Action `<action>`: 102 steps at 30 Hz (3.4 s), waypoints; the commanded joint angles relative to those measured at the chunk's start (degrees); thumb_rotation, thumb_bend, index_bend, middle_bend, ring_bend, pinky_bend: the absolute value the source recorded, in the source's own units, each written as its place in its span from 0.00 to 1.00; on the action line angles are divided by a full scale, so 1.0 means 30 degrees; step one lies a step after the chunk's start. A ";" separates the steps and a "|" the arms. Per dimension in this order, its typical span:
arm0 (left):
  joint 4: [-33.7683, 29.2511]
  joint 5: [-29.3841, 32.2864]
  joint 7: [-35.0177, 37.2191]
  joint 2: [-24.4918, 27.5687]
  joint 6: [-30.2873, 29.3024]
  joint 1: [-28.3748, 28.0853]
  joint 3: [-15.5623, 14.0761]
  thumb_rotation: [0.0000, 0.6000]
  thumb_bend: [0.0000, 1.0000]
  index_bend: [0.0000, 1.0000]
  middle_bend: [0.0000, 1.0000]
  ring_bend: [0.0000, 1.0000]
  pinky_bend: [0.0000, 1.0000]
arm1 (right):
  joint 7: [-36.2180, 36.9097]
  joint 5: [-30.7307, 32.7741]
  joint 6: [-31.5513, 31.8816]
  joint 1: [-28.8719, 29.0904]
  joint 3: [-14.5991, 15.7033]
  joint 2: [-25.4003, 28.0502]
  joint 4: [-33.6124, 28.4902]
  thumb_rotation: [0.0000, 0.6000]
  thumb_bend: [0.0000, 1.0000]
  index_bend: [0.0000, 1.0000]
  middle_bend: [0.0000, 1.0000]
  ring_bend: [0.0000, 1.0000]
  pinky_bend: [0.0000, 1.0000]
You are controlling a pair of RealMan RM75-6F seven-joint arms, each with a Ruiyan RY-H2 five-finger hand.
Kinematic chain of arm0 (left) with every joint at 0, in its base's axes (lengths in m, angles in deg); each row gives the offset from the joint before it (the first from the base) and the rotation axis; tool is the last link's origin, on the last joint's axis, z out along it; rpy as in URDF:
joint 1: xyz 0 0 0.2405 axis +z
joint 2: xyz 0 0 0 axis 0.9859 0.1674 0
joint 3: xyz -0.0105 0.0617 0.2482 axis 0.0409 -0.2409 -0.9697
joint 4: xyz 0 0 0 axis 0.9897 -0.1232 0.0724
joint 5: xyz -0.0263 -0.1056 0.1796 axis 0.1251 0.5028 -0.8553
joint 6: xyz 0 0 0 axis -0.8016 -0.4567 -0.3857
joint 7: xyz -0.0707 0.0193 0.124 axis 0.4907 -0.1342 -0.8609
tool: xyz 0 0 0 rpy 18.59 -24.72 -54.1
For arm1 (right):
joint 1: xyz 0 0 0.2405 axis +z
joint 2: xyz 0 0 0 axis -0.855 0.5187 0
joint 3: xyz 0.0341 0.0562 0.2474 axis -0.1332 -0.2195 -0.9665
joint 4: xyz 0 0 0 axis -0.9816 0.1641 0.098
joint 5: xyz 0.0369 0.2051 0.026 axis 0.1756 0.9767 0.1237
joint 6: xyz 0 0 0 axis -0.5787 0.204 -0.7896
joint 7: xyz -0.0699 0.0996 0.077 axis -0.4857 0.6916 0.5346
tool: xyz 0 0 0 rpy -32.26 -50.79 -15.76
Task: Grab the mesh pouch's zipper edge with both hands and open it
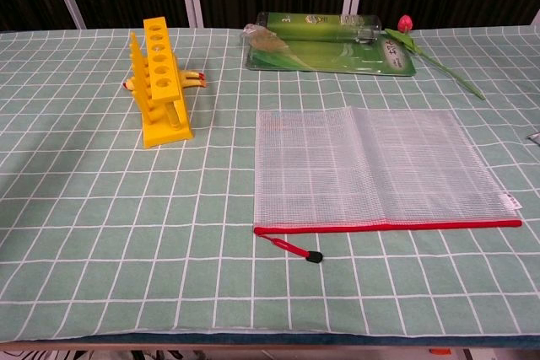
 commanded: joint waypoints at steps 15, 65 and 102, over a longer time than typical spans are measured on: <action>-0.0062 0.0261 -0.0028 -0.0136 0.0065 -0.0021 0.0123 1.00 0.01 0.00 0.00 0.00 0.00 | 0.0139 -0.0838 0.0655 0.0064 -0.0091 0.0029 -0.0318 1.00 0.08 0.00 0.00 0.00 0.23; -0.0504 0.1585 -0.1333 -0.0090 0.1508 -0.0378 0.0239 1.00 0.01 0.00 0.00 0.00 0.00 | -1.5524 0.7320 -0.6701 1.1660 -0.0720 -1.2519 -0.5771 1.00 0.32 0.48 1.00 1.00 0.98; -0.0469 0.1575 -0.1081 -0.0038 0.1633 -0.0433 0.0188 1.00 0.02 0.00 0.00 0.00 0.00 | -1.4199 0.8810 -0.6103 1.1160 0.0482 -1.6560 -0.0851 1.00 0.38 0.52 1.00 1.00 0.98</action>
